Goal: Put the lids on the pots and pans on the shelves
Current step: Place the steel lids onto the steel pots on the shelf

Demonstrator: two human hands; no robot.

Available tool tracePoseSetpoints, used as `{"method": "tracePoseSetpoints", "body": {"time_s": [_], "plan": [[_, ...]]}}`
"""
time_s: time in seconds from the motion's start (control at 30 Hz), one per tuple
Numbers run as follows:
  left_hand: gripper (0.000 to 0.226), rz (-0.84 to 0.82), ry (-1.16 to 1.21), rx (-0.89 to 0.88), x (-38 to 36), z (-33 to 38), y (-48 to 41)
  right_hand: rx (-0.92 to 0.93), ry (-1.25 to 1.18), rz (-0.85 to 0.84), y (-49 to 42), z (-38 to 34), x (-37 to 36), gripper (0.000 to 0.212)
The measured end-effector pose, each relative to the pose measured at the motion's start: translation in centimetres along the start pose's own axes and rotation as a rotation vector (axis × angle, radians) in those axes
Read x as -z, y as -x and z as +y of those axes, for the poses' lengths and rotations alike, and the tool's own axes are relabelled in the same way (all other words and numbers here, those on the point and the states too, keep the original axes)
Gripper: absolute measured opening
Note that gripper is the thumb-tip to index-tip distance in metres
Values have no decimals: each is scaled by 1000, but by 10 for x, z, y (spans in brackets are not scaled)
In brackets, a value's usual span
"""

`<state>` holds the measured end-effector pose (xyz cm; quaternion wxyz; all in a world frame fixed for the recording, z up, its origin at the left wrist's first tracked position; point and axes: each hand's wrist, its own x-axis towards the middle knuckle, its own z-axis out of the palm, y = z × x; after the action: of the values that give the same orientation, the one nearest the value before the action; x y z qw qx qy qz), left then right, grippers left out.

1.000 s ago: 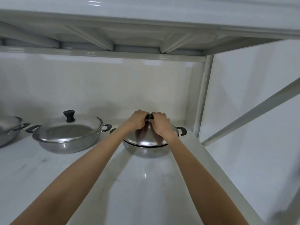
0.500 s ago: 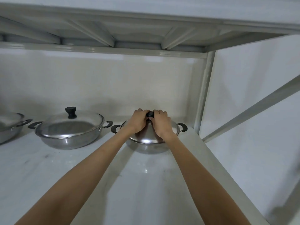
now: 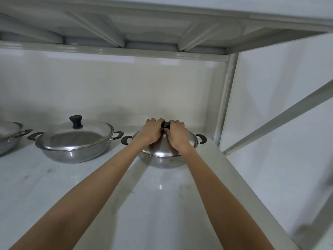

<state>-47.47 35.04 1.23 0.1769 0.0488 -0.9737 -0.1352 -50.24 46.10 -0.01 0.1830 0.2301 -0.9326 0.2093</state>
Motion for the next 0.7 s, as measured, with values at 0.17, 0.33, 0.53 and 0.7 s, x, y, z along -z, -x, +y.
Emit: {"method": "tracePoseSetpoints", "body": {"time_s": [0.17,0.33,0.53,0.7], "plan": [[39,-27,-51,49,12,6,9,-5,51,53,9,-5,5,33],[38,-57,-158,77,24,15,25,0,142,48,22,-12,19,26],[27,-182,-307,105,48,32,60,-29,214,-194,51,-20,54,6],[25,-244,-343,76,69,48,108,-33,251,-290,87,-31,81,5]]}}
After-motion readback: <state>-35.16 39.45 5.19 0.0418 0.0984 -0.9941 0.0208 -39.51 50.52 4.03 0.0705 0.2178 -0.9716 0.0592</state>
